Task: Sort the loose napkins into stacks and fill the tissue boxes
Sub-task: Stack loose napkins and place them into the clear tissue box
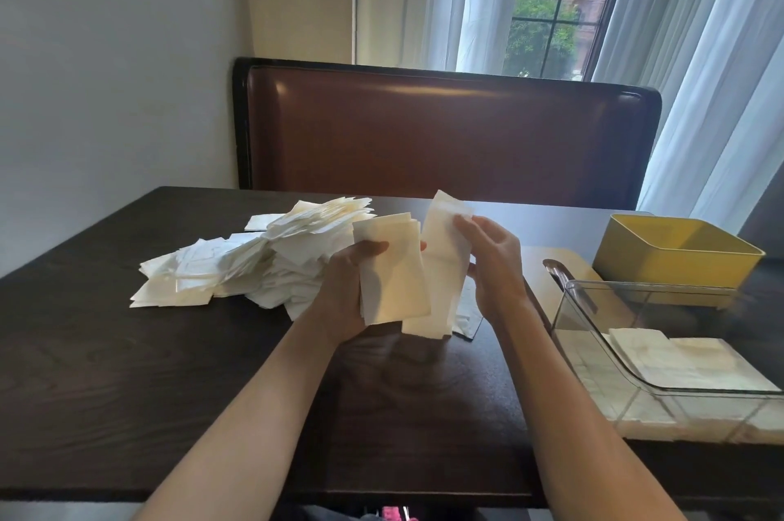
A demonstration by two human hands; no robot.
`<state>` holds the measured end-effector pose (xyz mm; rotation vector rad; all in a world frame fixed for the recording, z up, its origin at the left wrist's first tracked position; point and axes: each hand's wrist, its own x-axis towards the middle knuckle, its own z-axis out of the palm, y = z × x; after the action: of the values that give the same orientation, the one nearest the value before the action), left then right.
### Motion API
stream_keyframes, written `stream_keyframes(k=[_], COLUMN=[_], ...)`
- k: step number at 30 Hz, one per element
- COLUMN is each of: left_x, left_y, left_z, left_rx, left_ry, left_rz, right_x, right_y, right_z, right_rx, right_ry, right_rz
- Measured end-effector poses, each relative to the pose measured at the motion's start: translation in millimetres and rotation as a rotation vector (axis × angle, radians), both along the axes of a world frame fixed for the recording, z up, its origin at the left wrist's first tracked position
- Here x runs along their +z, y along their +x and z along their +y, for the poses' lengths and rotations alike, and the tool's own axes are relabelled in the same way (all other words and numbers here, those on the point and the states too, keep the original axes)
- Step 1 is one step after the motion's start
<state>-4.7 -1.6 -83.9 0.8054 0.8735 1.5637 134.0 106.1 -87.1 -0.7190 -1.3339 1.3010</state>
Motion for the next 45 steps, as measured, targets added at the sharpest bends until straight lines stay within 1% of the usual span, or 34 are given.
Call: stream_keyframes(k=[3, 8, 9, 11, 13, 15, 18, 20, 22, 24, 26, 28, 29, 30, 31, 32, 34, 37, 40, 41, 43, 45], left_x=[-1, -2, -2, -5, -6, -7, -10, -10, -10, -10, -11, -13, -14, -16, -16, -17, -18, -21, -24, -25, -29, -30], left_y=[2, 4, 3, 0, -4, -6, -6, -7, -7, -8, -10, -13, -12, -12, -9, -5, 3, 9, 9, 9, 6, 6], left_z=[0, 0, 0, 3, 5, 6, 7, 8, 8, 10, 14, 16, 17, 18, 18, 19, 18, 20, 20, 21, 24, 24], left_rx=[-0.056, -0.075, -0.061, -0.010, 0.031, 0.043, 0.057, 0.063, 0.069, 0.077, 0.108, 0.138, 0.134, 0.132, 0.117, 0.099, 0.032, -0.023, -0.065, -0.063, -0.055, -0.051], left_ry=[0.001, 0.013, 0.025, 0.072, 0.123, 0.147, 0.140, 0.135, 0.132, 0.123, 0.103, 0.066, 0.047, 0.031, 0.025, 0.018, 0.003, -0.017, -0.074, -0.079, -0.092, -0.100], left_rz=[0.021, 0.025, 0.022, -0.024, -0.071, -0.079, -0.083, -0.095, -0.089, -0.137, -0.189, -0.216, -0.227, -0.221, -0.199, -0.159, -0.087, -0.013, 0.000, 0.034, 0.093, 0.114], right_x=[-1, 1, 1, -2, -3, -2, 1, -1, -1, 0, 4, 8, 10, 11, 12, 11, 6, -1, -4, -5, -5, -6], right_y=[2, 2, 2, 0, -1, -1, -3, -4, -3, -2, 1, 6, 9, 9, 8, 5, -4, -13, -14, -14, -14, -13], right_z=[0, 1, 1, 3, 6, 6, -1, -4, -5, -6, -7, -8, -10, -11, -14, -16, -18, -16, -14, -13, -12, -12], right_rx=[0.005, 0.030, 0.022, -0.060, -0.147, -0.088, 0.102, 0.120, 0.079, 0.020, -0.015, 0.083, 0.184, 0.269, 0.309, 0.290, 0.185, 0.051, -0.015, -0.023, -0.024, -0.018], right_ry=[0.021, -0.005, -0.023, -0.018, 0.068, 0.151, 0.198, 0.223, 0.234, 0.203, 0.107, -0.023, -0.070, -0.086, -0.070, -0.025, 0.080, 0.128, 0.118, 0.121, 0.111, 0.082], right_rz=[0.024, 0.087, 0.079, -0.013, -0.107, -0.113, -0.132, -0.172, -0.185, -0.134, 0.014, 0.165, 0.215, 0.222, 0.174, 0.084, -0.075, -0.185, -0.241, -0.248, -0.240, -0.219])
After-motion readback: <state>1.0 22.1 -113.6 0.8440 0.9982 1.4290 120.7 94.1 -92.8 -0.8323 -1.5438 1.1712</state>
